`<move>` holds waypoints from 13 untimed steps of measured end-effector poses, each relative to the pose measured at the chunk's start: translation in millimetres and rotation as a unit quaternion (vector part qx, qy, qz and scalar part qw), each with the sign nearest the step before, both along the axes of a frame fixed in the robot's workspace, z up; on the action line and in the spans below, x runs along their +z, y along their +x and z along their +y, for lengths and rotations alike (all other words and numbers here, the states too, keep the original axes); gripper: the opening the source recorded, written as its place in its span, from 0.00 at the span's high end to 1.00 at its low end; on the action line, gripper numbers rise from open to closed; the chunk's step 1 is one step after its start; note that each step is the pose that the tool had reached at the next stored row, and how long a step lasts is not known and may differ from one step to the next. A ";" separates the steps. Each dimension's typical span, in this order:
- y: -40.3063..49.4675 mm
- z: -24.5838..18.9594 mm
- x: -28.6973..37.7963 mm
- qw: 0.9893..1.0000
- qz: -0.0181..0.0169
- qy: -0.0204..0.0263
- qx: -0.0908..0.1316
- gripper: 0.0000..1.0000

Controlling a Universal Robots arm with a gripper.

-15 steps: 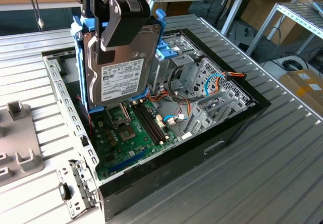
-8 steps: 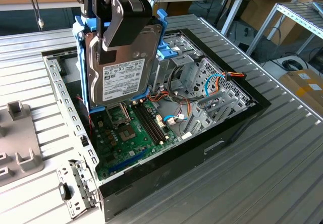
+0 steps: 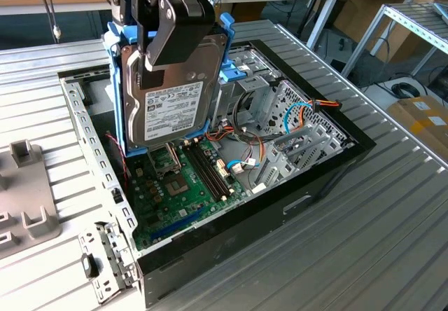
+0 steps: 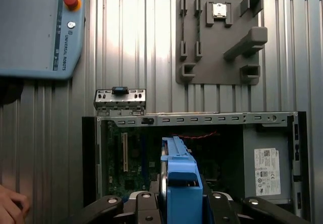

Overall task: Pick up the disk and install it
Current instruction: 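Pick up the disk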

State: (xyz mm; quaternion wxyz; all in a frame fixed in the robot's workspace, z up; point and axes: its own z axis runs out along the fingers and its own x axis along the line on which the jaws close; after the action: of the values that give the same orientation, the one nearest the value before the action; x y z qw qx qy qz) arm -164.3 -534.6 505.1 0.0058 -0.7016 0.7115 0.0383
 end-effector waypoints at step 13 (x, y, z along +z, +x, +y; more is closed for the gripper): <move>3.1 -1.0 -0.1 1.000 0.000 0.000 0.000 0.63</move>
State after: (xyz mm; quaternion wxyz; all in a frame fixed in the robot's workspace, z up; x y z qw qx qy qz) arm -161.2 -535.6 505.1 0.0058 -0.7016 0.7115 0.0383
